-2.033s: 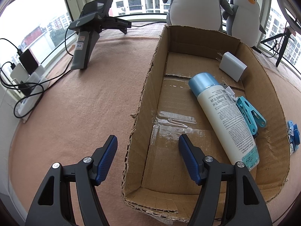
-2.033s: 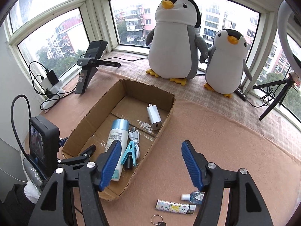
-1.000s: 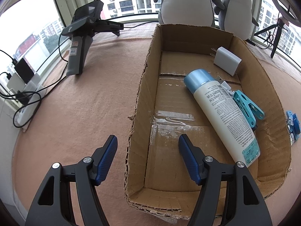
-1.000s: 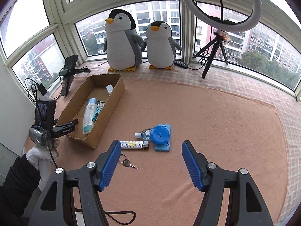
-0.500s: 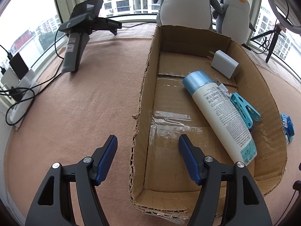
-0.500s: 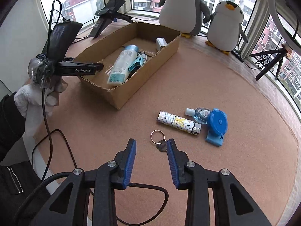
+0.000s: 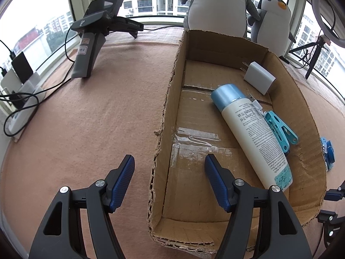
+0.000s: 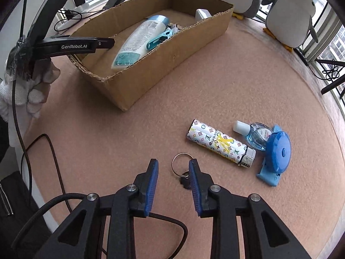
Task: Organize rigid objects
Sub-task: 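Move the right gripper to the keys on a ring and grasp them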
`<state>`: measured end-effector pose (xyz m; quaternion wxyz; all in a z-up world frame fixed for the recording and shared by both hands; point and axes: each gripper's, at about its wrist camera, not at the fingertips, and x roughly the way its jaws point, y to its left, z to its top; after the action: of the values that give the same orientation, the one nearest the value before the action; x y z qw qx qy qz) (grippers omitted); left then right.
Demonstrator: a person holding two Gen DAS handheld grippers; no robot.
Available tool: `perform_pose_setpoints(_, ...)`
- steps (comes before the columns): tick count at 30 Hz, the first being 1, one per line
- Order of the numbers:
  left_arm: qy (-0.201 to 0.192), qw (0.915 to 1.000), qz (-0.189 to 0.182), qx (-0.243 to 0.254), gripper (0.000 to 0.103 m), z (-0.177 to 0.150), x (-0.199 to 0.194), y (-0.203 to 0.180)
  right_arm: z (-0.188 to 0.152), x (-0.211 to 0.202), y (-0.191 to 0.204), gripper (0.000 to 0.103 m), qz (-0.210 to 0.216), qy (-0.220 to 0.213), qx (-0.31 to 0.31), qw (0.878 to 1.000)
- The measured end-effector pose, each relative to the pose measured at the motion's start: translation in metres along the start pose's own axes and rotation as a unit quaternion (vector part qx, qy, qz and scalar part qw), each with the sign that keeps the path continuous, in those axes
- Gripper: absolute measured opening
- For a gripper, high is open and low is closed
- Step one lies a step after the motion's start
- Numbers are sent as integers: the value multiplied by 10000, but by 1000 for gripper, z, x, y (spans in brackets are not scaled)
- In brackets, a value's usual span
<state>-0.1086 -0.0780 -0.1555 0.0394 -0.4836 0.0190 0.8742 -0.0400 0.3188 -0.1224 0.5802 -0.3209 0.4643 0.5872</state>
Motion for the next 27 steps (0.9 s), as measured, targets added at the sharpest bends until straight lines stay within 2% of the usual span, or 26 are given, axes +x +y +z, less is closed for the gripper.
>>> perform_pose_setpoints(9, 11, 10000, -47, -38, 68, 0, 1, 1, -1, 4, -3, 24, -10, 55, 74, 10000)
perform_pose_setpoints(19, 6, 10000, -41, -21, 68, 1, 1, 1, -8, -1, -18, 3, 104, -23, 578, 9983)
perform_pose_setpoints(27, -5, 10000, -17, 16, 68, 2, 1, 0, -5, -16, -18, 2, 57, -331, 833, 9960)
